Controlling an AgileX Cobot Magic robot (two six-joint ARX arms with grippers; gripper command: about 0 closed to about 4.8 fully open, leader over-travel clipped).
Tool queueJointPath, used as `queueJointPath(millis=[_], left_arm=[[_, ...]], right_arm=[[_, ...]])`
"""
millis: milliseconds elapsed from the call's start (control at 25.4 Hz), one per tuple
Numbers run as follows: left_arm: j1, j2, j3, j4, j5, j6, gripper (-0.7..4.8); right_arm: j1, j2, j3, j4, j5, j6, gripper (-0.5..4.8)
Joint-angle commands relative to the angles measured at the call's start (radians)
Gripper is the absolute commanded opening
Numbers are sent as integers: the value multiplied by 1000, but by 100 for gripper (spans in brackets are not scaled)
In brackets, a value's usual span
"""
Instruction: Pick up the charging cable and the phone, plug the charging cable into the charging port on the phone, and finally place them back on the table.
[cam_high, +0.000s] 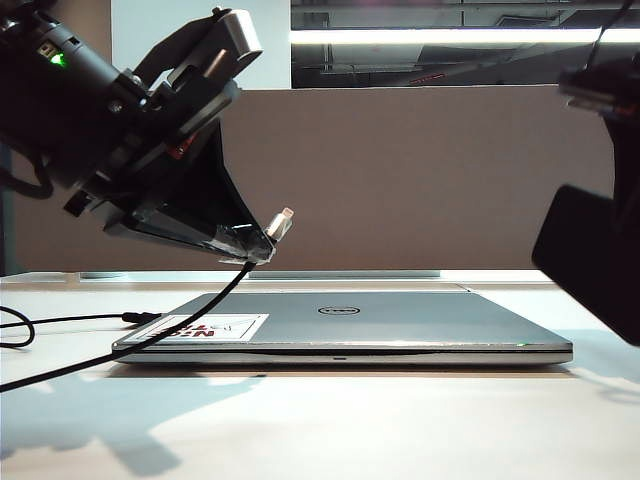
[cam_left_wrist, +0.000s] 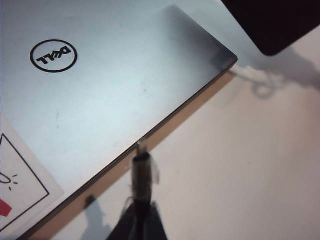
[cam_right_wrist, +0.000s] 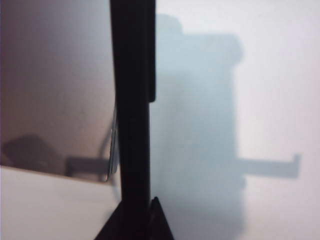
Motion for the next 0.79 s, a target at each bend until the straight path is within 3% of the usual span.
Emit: queueJointPath(millis=[39,668,786], left_arm=[[-1,-2,3,21,1,1,-8],[-1,-2,3,21,1,1,-8],[-1,-2,3,21,1,1,-8]], right_arm=[[31,43,14,-53,28,-13,-3],[53,158,36,-107,9,-46,0],[53,164,36,-105,9,-46,35]])
